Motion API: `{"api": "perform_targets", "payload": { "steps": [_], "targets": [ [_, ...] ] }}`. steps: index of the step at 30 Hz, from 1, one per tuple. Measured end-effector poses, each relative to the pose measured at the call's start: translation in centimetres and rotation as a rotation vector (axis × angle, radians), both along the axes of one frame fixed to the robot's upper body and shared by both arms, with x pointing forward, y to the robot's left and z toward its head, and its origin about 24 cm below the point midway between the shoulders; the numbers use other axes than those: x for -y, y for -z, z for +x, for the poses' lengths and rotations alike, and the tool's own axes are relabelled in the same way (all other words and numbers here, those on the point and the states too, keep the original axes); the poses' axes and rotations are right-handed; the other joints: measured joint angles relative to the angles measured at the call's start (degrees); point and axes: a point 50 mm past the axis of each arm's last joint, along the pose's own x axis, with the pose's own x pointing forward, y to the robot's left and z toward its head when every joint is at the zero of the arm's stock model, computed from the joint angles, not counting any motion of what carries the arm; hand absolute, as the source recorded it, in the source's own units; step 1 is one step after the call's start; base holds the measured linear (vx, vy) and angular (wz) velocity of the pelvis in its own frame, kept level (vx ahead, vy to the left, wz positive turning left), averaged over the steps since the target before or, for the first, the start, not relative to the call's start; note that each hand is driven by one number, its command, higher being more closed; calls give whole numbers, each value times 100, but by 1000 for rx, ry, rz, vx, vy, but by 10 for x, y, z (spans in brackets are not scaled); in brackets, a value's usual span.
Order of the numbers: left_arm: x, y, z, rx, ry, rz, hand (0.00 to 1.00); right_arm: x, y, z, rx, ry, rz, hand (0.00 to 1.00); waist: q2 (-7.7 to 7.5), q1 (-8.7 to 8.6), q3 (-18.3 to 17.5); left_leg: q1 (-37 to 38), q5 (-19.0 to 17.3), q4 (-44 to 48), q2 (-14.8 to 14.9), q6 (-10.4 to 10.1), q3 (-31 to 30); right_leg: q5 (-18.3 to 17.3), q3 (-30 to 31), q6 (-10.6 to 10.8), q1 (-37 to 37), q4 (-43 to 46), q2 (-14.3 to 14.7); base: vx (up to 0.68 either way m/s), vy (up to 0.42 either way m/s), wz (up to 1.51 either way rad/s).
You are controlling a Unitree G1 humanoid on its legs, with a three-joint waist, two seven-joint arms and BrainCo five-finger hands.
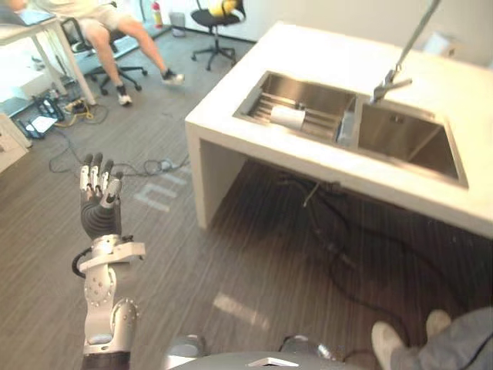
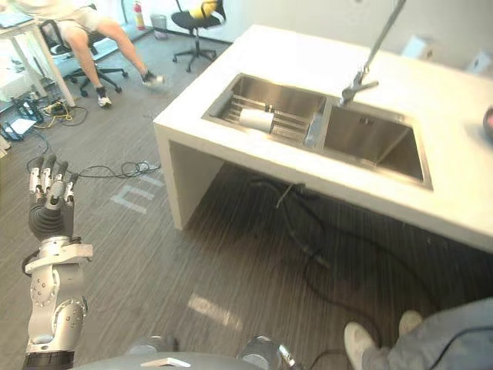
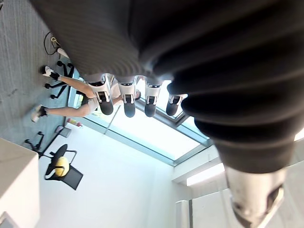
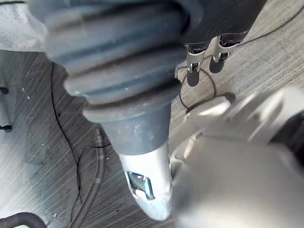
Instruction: Walk over to the sink, pick up the cup, carry it to the dishwasher, place the cup inside the dishwasher, then close the dishwasher door
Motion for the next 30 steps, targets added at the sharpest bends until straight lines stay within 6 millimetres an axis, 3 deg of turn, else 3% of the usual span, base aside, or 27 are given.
{"api": "perform_targets", "payload": {
  "steps": [1, 3, 4, 7, 11, 14, 15, 16, 17, 18, 20, 21, 23, 24, 30],
  "targets": [
    [5, 3, -1, -8, 11, -21, 0, 6, -1, -1, -1, 4, -7, 0, 106, 5, -3, 11, 34, -16, 124, -81, -48, -30, -88, 46, 66, -176, 153, 223, -232, 12],
    [14, 8, 0, -33, 44, -40, 0, 17, -4, -1, 20, -14, 12, 0, 495, 9, -40, 63, 227, -267, 399, -200, -105, 130, -163, -235, 143, -456, 565, 243, -207, -2],
    [16, 8, 1, -37, 53, -44, 0, 17, -4, 0, 37, -25, 43, 0, 569, -50, -38, 140, 251, -344, 474, -228, -121, 143, -168, -311, 223, -526, 674, 217, -180, 3],
    [18, 8, 1, -38, 62, -44, 0, 10, -4, 5, 73, -59, 112, 0, 541, -142, -71, 275, 258, -383, 609, -216, -75, 147, -137, -361, 458, -778, 888, 127, -90, -10],
    [16, 12, 3, -61, 58, -37, 0, -1, -3, 18, 133, -105, 170, 0, 391, -118, -99, -153, 209, 271, 638, -184, 209, -95, 67, -89, 271, -1023, 895, 38, -48, -18],
    [16, 20, 3, -92, 55, -44, 0, 0, -4, 18, 136, -120, 181, 0, 410, -151, 194, -867, 182, 2115, 797, -146, 266, 23, 137, -96, 848, -1500, 838, 58, -4, -1],
    [17, 20, 0, -91, 64, -41, 0, 3, -5, 16, 130, -126, 184, 0, 424, -122, 269, -971, -375, 2038, 741, -289, 283, 12, 208, -85, 1001, -1576, 749, 17, 65, -10],
    [21, 12, -1, -59, 85, -34, 0, 10, -6, 14, 119, -130, 166, 0, 561, -119, 327, -1201, -378, 1608, 646, -400, 259, 6, 237, -76, 1065, -1623, 706, 27, 76, -14],
    [23, 7, -2, -38, 93, -31, 0, 15, -7, 13, 115, -136, 154, 0, 646, -115, 366, -1322, -288, 1364, 619, -470, 249, 1, 257, -67, 1079, -1628, 693, 64, 130, -18],
    [23, -3, -4, -4, 98, -27, 0, 24, -10, 13, 114, -145, 135, 0, 804, -95, 411, -1488, 89, 849, 605, -514, 233, -26, 296, -10, 1076, -1620, 678, 91, 190, -45],
    [19, -6, -6, 2, 91, -35, 0, 31, -12, 9, 105, -147, 121, 0, 991, 38, 388, -1405, 1231, 369, 650, -544, 115, -48, 568, 245, 1131, -1554, 716, 173, 262, -86],
    [15, -2, -7, -27, 86, -44, 0, 37, -13, 4, 91, -144, 106, 0, 1149, 89, 333, -1167, 1530, 482, 717, -370, 66, -33, 748, 402, 1319, -1646, 829, 301, 309, -77],
    [9, -1, -7, -34, 85, -44, 0, 33, -12, 1, 92, -128, 110, 0, 1151, -50, 177, -1034, 943, 317, 620, -181, 29, -1, 760, 498, 1303, -1681, 712, 231, 218, -33],
    [15, 24, -5, -159, 164, -19, 0, 25, -8, -15, 42, -85, 112, 0, 1067, -109, -427, -464, 1398, -1140, 582, -223, -306, 435, 78, 333, 1456, -2467, 1062, 41, 44, -5],
    [15, 24, -5, -161, 165, -20, 0, 25, -8, -14, 39, -84, 110, 0, 1071, -136, -430, -433, 1386, -1153, 629, -207, -282, 417, 116, 330, 1452, -2498, 1101, 0, 0, -3]
  ]
}}
